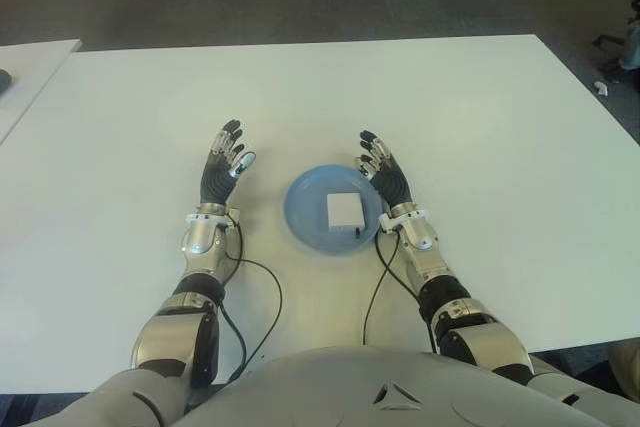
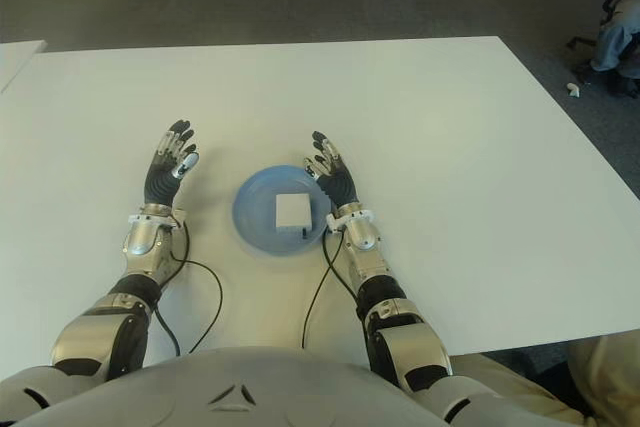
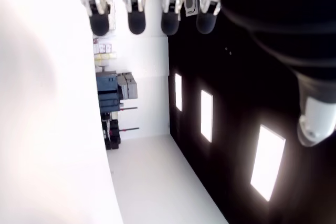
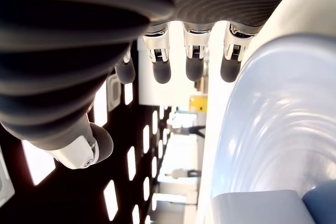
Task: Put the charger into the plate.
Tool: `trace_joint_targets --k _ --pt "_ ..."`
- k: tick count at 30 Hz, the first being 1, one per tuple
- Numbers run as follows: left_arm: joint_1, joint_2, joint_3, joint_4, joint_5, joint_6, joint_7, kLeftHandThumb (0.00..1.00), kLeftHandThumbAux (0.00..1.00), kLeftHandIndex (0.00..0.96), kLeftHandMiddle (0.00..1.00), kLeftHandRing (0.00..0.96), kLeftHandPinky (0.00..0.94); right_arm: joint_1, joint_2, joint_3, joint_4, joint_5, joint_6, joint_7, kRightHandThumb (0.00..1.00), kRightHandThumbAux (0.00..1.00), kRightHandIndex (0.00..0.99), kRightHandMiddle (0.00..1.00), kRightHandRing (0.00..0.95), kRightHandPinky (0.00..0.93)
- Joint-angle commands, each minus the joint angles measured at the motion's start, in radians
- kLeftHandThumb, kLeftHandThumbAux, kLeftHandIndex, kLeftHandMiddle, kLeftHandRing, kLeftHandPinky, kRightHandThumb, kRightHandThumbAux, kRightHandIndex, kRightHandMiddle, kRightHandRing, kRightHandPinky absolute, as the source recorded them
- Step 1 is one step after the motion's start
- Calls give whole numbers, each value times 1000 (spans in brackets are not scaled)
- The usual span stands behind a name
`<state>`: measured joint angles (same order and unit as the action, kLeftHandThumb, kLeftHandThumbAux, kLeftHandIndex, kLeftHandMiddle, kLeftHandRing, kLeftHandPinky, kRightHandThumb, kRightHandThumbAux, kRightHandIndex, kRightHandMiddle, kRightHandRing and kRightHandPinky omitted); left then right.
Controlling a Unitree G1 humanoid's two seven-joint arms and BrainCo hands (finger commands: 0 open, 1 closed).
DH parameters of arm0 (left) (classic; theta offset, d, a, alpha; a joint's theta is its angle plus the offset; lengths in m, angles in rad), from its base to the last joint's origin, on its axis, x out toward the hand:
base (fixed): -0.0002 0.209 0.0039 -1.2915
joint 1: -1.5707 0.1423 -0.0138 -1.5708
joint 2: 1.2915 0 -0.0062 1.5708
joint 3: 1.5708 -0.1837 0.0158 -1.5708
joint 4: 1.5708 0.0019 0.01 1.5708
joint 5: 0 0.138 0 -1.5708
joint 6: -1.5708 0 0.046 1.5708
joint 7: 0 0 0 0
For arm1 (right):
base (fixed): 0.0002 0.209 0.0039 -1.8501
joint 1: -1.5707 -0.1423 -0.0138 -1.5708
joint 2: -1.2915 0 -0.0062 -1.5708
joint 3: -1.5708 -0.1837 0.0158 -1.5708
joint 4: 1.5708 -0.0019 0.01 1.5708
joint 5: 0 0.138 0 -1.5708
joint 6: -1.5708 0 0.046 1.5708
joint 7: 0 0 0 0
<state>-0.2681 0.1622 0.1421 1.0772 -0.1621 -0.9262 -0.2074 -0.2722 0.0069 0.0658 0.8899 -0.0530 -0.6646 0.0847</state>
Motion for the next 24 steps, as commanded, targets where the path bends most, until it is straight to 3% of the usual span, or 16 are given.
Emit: trace_joint_targets --k 1,15,24 --pt "152 -2 -24 82 78 69 51 0 536 0 0 0 0 226 -16 -7 243 -16 145 -10 44 596 5 34 33 65" --pt "170 13 -102 109 169 219 76 22 461 0 0 0 0 240 11 -29 180 5 172 -60 72 558 0 10 10 31" --pt "172 7 -142 91 221 245 112 40 410 0 0 0 0 245 57 -108 186 50 159 -203 89 554 0 0 0 28"
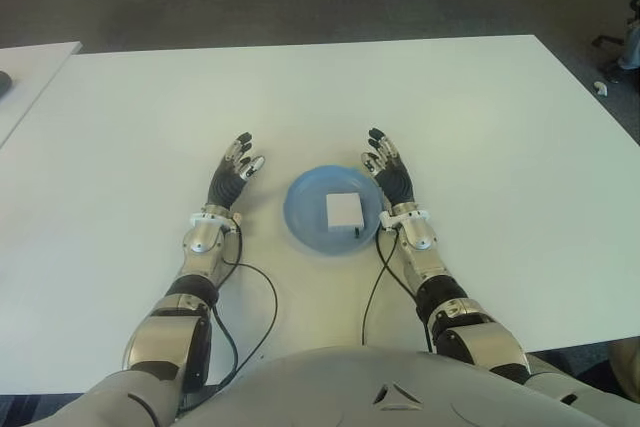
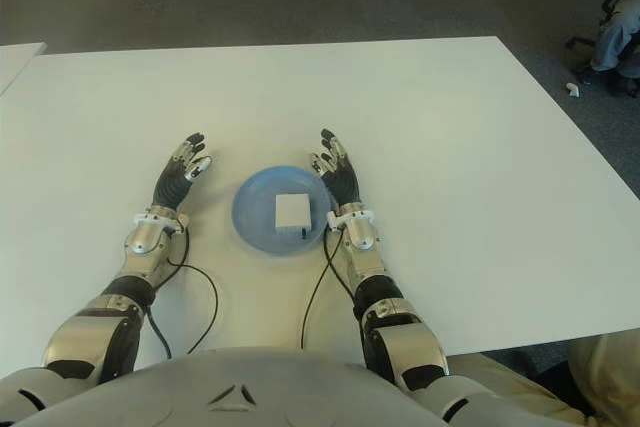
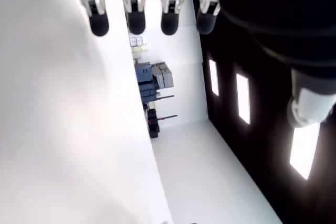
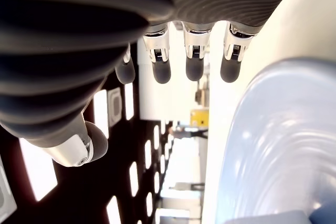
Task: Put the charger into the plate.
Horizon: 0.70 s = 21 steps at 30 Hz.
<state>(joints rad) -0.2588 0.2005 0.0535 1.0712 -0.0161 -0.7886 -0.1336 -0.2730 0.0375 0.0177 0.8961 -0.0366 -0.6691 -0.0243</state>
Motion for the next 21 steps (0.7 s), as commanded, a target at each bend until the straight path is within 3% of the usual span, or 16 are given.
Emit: trace_joint_targets --k 1,9,21 --pt "164 -31 -55 95 80 107 39 41 407 0 0 0 0 240 27 -70 196 37 157 -110 91 553 0 0 0 27" --pt "160 -32 -72 80 98 118 45 42 379 0 0 0 0 227 44 -115 229 43 115 -204 104 537 0 0 0 3" --pt "138 -41 -68 85 91 147 27 40 370 0 0 0 0 214 48 -126 247 39 87 -214 107 507 0 0 0 0"
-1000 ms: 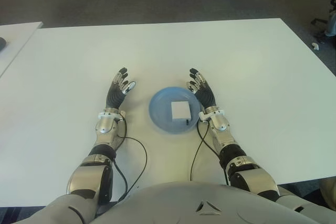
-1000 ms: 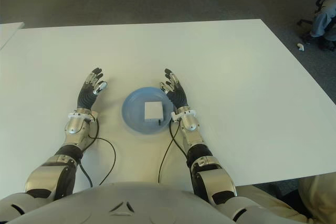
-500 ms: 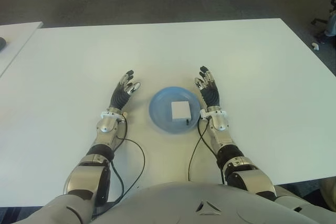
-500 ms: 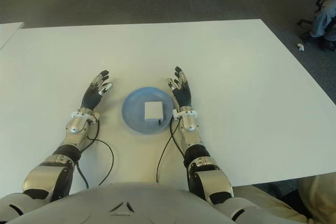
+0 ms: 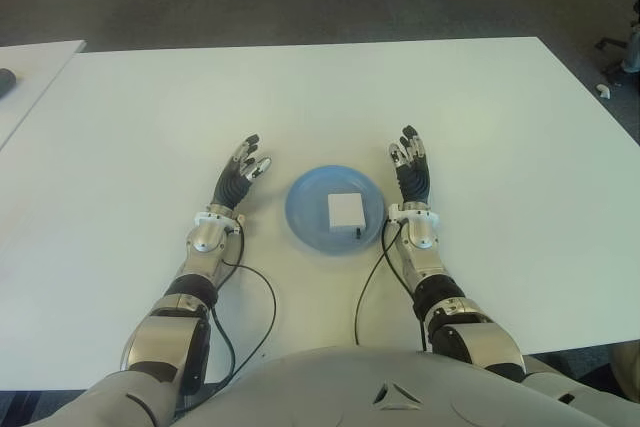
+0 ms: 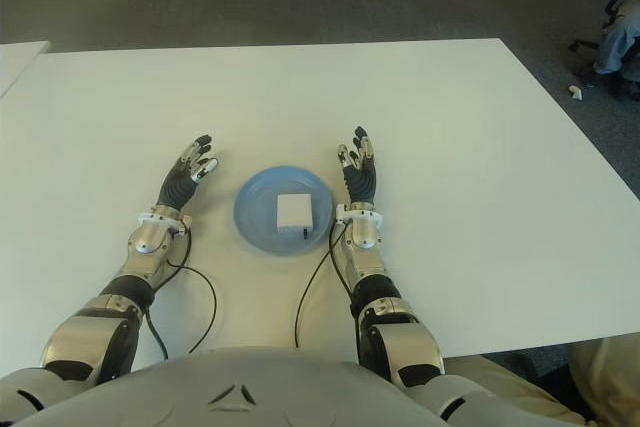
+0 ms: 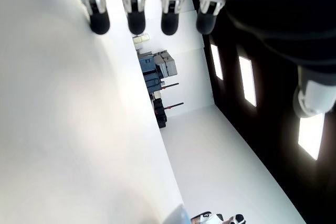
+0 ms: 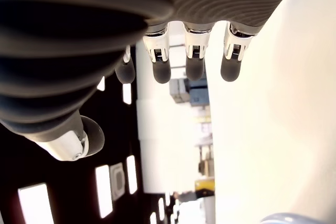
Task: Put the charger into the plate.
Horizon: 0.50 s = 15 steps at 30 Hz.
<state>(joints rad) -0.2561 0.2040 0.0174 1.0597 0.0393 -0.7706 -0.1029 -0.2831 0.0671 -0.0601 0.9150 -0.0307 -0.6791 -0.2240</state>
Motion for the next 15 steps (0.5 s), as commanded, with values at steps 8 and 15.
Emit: trace_joint_targets --k 8,15 --pt "135 -53 -31 97 29 129 -15 46 367 0 0 0 0 222 10 -45 231 27 103 -5 110 512 0 0 0 0" --pt "137 -63 -32 97 30 123 -9 48 366 0 0 0 0 221 3 -46 233 25 104 -2 109 511 0 0 0 0"
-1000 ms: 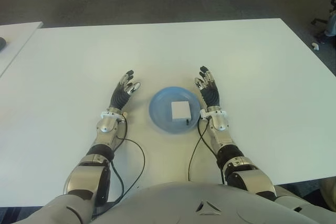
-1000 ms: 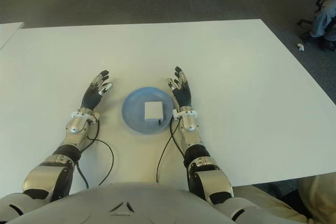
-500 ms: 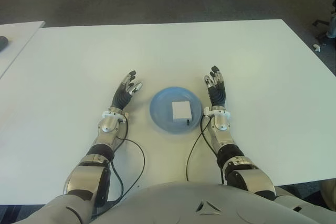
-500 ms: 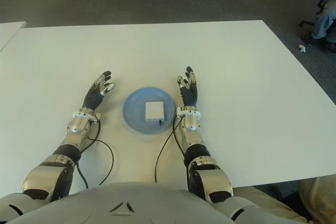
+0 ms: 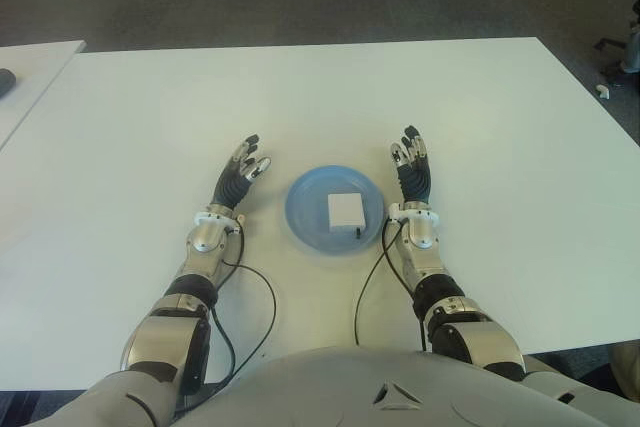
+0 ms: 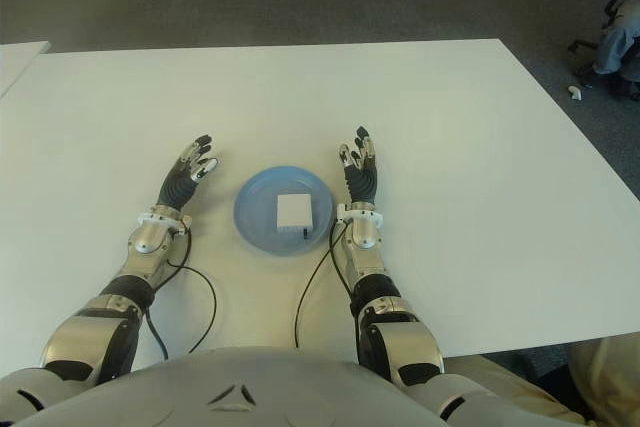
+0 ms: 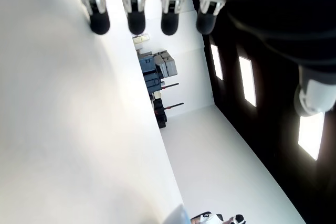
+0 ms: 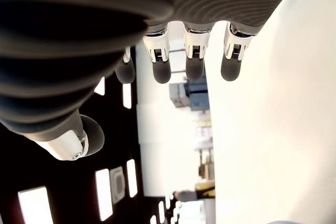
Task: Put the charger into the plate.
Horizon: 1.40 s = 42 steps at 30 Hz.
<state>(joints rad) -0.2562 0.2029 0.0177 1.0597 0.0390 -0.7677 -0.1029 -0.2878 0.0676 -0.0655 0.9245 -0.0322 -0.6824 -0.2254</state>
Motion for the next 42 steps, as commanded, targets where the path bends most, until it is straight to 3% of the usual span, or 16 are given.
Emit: trace_joint_targets --k 1,23,42 --pt "138 -63 -32 96 30 118 -7 49 366 0 0 0 0 225 2 -41 223 26 109 -1 109 512 0 0 0 0" --pt "147 -144 27 99 -23 66 58 39 454 0 0 0 0 220 -26 -49 216 25 132 36 125 537 0 0 0 0" --pt "150 -168 58 93 -31 40 72 37 497 0 0 0 0 214 -35 -52 207 24 140 58 105 510 0 0 0 0"
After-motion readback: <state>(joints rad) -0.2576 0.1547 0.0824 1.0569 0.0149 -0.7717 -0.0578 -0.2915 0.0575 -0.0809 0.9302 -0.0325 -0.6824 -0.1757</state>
